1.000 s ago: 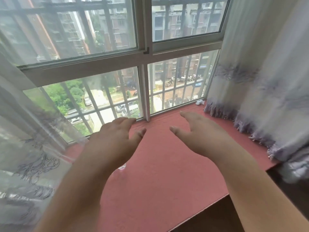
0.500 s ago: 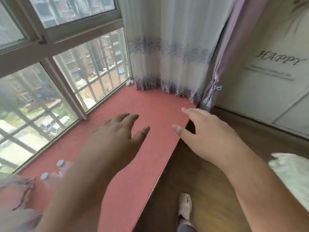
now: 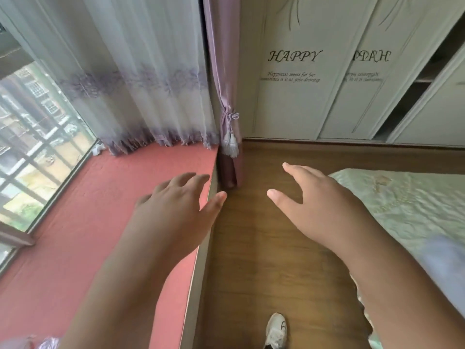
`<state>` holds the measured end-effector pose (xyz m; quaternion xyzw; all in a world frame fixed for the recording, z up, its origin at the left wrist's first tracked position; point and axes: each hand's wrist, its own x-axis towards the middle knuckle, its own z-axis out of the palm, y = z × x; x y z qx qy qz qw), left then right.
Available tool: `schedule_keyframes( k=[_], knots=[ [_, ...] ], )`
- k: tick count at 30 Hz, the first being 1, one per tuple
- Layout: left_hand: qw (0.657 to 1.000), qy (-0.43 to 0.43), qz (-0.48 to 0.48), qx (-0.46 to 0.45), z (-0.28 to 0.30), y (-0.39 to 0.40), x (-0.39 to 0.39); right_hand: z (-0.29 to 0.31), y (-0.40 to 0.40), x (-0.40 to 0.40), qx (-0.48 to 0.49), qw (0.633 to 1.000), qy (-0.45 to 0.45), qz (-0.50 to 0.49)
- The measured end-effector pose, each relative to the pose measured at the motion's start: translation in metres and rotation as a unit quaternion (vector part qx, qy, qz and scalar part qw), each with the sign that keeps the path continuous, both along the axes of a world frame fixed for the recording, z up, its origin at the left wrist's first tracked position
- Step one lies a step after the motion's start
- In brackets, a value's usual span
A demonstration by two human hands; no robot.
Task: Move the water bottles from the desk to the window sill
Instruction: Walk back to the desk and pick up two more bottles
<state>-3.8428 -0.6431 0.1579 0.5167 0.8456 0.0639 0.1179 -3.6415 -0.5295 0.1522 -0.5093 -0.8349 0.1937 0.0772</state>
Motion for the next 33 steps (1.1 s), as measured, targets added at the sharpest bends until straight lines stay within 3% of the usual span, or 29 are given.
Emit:
schedule_keyframes(
  k=[8,19,33],
  knots=[
    [0.999,0.012,-0.044,0.004,0.007,0.078,0.044,0.001,0.063,0.039,-0.007,0.999,0.035,-0.022],
    [0.998,0.009,-0.056,0.001,0.006,0.174,0.077,0.004,0.153,0.072,-0.010,1.000,0.014,-0.023],
    [0.991,-0.007,-0.133,-0.010,-0.018,0.314,0.024,-0.011,0.257,0.037,-0.031,0.995,-0.005,-0.096]
  ],
)
